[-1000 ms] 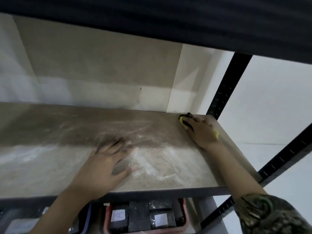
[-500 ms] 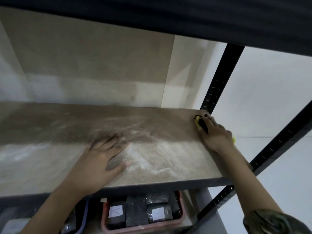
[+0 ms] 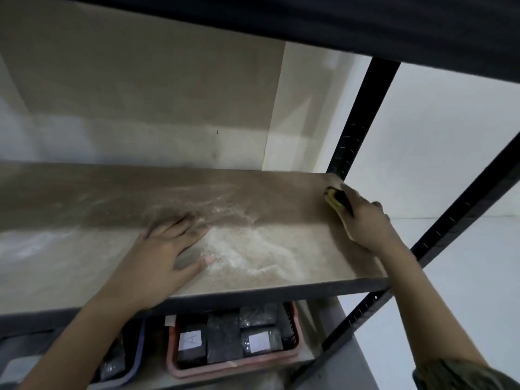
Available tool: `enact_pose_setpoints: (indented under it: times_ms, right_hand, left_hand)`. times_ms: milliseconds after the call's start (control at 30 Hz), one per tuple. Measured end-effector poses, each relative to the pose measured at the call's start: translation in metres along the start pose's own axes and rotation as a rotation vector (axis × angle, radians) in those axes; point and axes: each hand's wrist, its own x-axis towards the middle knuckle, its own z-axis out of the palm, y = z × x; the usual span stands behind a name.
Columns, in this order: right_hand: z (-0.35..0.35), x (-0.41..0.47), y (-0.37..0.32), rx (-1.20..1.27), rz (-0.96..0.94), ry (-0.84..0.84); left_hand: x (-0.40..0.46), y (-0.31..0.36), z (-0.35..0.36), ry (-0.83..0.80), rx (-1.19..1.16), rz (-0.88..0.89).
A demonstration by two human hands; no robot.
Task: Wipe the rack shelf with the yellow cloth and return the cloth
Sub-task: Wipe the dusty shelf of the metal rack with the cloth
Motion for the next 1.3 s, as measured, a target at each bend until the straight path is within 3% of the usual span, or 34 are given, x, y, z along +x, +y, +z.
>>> enact_pose_setpoints:
  times_ms: [67,167,300,367,433,567,633,700,833,900,1033,1167,1233,1300]
  right_hand:
    - [0.012,-0.003,-0.003,-0.153,0.132,0.002]
    - [0.030,-0.032,-0.043,-0.219,0.066,0.065]
    - [0.053,-0.093,-0.097,-0.149,-0.391,0.065]
    - [0.045,-0.097,-0.102,-0.077,-0.514,0.009]
    - [0.031,-0.073,-0.084,-0.087,-0.461,0.017]
    - [0.010,-0.039,-0.033,-0.142,-0.032,0.071]
    - [0.017,-0.047,-0.038,-0.203,0.057,0.055]
    - [0.029,-0.063,-0.064,-0.188,-0.013,0.076]
    - [0.054,-0.108,-0.135,-0.033,-0.417,0.015]
    - [0.050,-0.113,-0.145,0.037,-0.476,0.003]
    - [0.020,-0.072,-0.095,-0.021,-0.197,0.171]
    - [0.022,-0.070,-0.082,-0.136,0.178,0.040]
    - [0.036,-0.085,-0.115,-0.184,0.138,0.053]
    - [0.051,-0.104,-0.159,-0.160,-0.060,0.061]
  left_hand:
    - [0.000,0.000,0.000,0.005,-0.006,0.002]
    - [0.000,-0.001,0.000,0.019,-0.005,0.006]
    - [0.000,-0.001,0.001,0.020,-0.011,0.000]
    - [0.000,-0.002,0.002,0.023,0.008,0.005]
    - [0.000,-0.003,0.001,0.022,0.012,0.009]
    - [-0.003,-0.002,0.002,0.040,0.018,0.020]
    - [-0.003,-0.002,0.003,0.049,0.009,0.029]
    - [-0.001,-0.003,0.003,0.044,-0.001,0.027]
    - [0.001,-0.002,0.001,0.049,0.004,0.033]
    - [-0.002,-0.002,-0.006,0.060,-0.017,0.023]
    - [-0.023,-0.026,-0.027,0.083,-0.004,-0.002]
    - [-0.049,-0.068,-0.045,0.080,0.070,-0.089]
    - [-0.055,-0.087,-0.049,0.070,0.108,-0.128]
    - [-0.058,-0.099,-0.049,0.053,0.106,-0.160]
